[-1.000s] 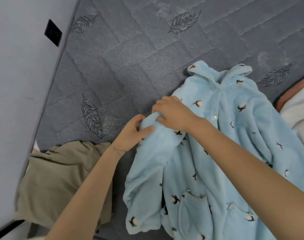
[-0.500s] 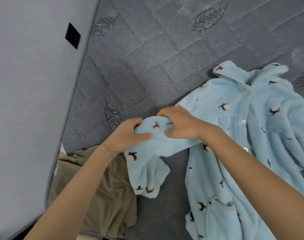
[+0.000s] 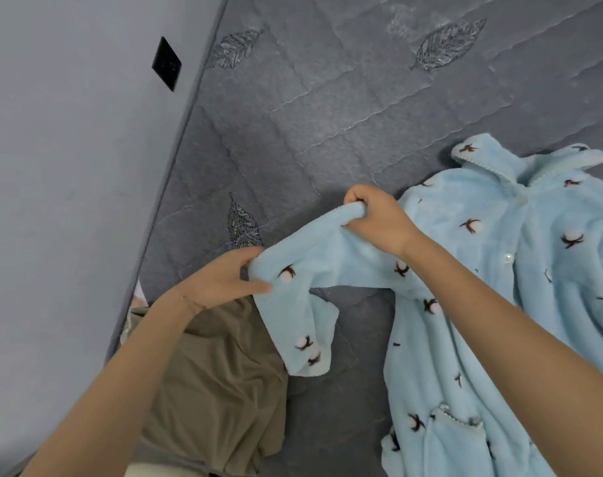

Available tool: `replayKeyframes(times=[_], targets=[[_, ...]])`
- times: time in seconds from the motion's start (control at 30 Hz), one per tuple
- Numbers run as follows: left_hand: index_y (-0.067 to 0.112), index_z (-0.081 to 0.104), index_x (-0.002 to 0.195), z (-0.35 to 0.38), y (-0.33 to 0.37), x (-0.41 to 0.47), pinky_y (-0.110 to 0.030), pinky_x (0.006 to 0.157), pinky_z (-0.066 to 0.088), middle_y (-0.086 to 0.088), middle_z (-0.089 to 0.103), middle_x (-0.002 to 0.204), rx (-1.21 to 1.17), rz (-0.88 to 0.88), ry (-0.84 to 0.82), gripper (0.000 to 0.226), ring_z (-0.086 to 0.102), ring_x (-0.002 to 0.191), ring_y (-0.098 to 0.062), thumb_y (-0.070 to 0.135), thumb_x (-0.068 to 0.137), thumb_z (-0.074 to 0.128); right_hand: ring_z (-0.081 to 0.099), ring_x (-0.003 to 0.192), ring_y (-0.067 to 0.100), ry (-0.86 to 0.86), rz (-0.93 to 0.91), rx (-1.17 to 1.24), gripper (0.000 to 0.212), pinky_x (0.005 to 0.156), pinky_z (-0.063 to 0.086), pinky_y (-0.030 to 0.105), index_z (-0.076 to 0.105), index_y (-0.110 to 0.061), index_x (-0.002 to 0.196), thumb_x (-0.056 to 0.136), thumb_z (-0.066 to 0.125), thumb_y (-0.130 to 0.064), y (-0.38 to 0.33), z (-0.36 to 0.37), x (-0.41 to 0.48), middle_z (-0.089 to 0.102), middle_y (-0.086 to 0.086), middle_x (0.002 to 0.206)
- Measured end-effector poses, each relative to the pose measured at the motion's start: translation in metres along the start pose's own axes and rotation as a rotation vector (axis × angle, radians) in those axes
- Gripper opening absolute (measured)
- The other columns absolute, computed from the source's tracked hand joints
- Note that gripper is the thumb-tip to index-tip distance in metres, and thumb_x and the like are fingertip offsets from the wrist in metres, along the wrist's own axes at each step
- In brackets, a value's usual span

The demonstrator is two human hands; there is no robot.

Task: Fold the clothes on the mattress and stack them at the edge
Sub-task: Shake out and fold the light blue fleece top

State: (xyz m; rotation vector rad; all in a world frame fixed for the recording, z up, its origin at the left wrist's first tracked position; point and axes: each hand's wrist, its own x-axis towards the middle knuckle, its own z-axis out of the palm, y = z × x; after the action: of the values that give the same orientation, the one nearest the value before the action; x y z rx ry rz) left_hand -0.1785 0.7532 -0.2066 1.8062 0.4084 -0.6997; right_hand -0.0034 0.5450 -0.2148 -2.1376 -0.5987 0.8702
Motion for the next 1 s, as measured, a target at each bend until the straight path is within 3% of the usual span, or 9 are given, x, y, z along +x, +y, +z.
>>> replayKeyframes(times=[0.1,0.23,0.33,0.47,0.53,0.6,0.7,0.8,1.0], targets=[[0.019,0.062,0.093,-0.006,0.0,0.001,-0.012,0.066,0.043,0.009,0.062,0.086,0.076,0.06,0.147,0.014,0.055,0.073,0.004,0.02,0.084,0.073,0.044,0.098,0.016,-0.162,-0.082,-0.371,0.025,0.083,0.027,0.032,0.049,-0.022,0.097,0.08,0.067,-0.019,-0.008,0.009,0.004,0.051,-0.009,0.099],[0.017,0.063,0.081,-0.006,0.01,-0.002,-0.011,0.057,0.038,0.014,0.058,0.072,0.095,0.104,0.237,0.016,0.049,0.062,0.003,0.025,0.08,0.076,0.049,0.096,0.007,-0.376,-0.178,-0.272,0.047,0.086,0.035,0.028,0.055,-0.029,0.119,0.079,0.072,-0.044,-0.038,0.027,0.004,0.056,-0.017,0.103],[0.009,0.069,0.092,-0.018,0.011,-0.01,-0.016,0.06,0.046,0.003,0.068,0.081,0.048,-0.066,0.184,0.028,0.059,0.068,-0.004,0.031,0.076,0.079,0.053,0.075,0.01,-0.396,-0.175,-0.179,0.023,0.069,0.041,0.029,0.065,-0.017,0.092,0.082,0.072,-0.036,-0.056,0.031,0.01,0.059,-0.007,0.081],[0.008,0.068,0.084,-0.026,-0.011,-0.029,-0.016,0.064,0.044,0.006,0.06,0.075,0.277,-0.244,-0.135,0.022,0.052,0.065,0.003,0.03,0.082,0.074,0.039,0.058,0.001,-0.352,-0.173,0.002,0.018,0.056,0.032,0.016,0.058,-0.012,0.077,0.081,0.074,-0.02,-0.067,0.024,0.014,0.046,-0.014,0.063],[0.004,0.068,0.089,-0.024,-0.021,-0.037,-0.022,0.08,0.039,0.003,0.058,0.09,0.374,-0.146,-0.052,0.018,0.051,0.085,0.0,0.022,0.087,0.069,0.038,0.058,0.001,-0.319,-0.166,-0.027,0.019,0.056,0.031,0.017,0.056,-0.012,0.077,0.08,0.074,-0.018,-0.068,0.024,0.017,0.045,-0.014,0.063],[-0.001,0.066,0.109,-0.024,-0.03,-0.044,-0.027,0.097,0.04,-0.008,0.061,0.113,0.124,-0.024,0.044,0.021,0.055,0.107,-0.014,0.011,0.092,0.061,0.038,0.058,0.0,-0.246,-0.157,-0.018,0.022,0.055,0.03,0.015,0.055,-0.013,0.076,0.08,0.075,-0.019,-0.066,0.025,0.02,0.046,-0.011,0.065],[-0.003,0.054,0.094,-0.028,-0.031,-0.056,-0.029,0.08,0.042,-0.009,0.052,0.088,-0.343,0.034,0.264,0.013,0.05,0.083,-0.013,0.008,0.097,0.05,0.042,0.063,0.001,-0.108,-0.11,0.049,0.019,0.058,0.033,0.011,0.057,-0.011,0.079,0.081,0.074,-0.019,-0.061,0.025,0.026,0.052,-0.009,0.072],[0.006,0.04,0.079,-0.035,-0.032,-0.06,-0.019,0.059,0.032,-0.001,0.034,0.073,-0.213,0.134,0.448,0.027,0.034,0.064,-0.006,0.022,0.096,0.053,0.047,0.069,0.007,-0.088,-0.083,-0.038,0.019,0.06,0.035,0.013,0.062,-0.008,0.083,0.082,0.074,-0.023,-0.056,0.028,0.03,0.056,-0.005,0.076],[0.03,0.055,0.082,-0.071,-0.061,-0.071,-0.035,0.061,0.045,0.005,0.061,0.074,0.364,-0.068,0.688,0.021,0.057,0.07,-0.017,0.048,0.087,0.062,0.058,0.089,0.02,-0.164,-0.14,-0.341,0.013,0.081,0.044,0.034,0.068,-0.019,0.097,0.091,0.063,-0.03,-0.057,0.054,0.031,0.068,-0.001,0.093]])
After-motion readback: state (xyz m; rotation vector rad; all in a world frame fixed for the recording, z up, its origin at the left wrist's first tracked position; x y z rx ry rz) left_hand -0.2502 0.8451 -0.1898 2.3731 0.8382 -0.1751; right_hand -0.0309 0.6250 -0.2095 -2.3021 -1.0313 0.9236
